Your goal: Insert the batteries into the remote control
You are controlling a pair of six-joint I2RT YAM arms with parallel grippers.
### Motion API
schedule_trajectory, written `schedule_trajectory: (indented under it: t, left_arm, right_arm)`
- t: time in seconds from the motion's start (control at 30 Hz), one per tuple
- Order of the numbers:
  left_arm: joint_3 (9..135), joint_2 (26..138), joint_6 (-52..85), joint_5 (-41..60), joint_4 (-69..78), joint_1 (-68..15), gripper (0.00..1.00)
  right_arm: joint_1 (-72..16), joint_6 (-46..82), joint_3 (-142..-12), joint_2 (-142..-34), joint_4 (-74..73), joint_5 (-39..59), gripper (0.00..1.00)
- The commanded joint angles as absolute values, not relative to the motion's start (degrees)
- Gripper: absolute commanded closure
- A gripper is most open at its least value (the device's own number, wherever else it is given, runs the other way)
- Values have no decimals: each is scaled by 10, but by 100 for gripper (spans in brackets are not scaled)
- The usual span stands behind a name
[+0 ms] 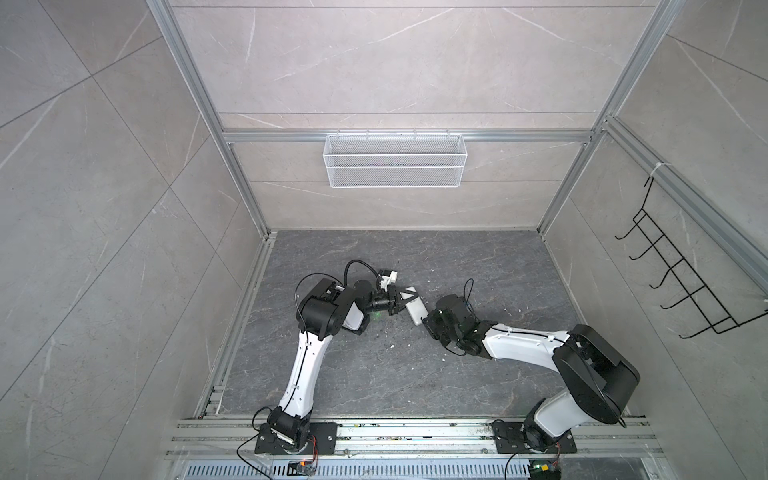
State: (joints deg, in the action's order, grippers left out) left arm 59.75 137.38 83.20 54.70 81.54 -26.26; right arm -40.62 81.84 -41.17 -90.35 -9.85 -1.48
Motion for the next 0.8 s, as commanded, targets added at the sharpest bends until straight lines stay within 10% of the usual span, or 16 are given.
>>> schedule_trajectory:
  t: [0.0,0.33,0.77]
  left_arm:
    - [588,1365,825,575,811,-269,100]
    - [589,1367,826,575,810,-269,100]
    - [588,1364,827,576,811,-269,100]
  right_arm:
    - [-408,819,-422,-905,-93,-28,95]
    - [-408,791,-446,-892,-68,-39,71]
    - [-410,795,-456,-928,-74,-20,69]
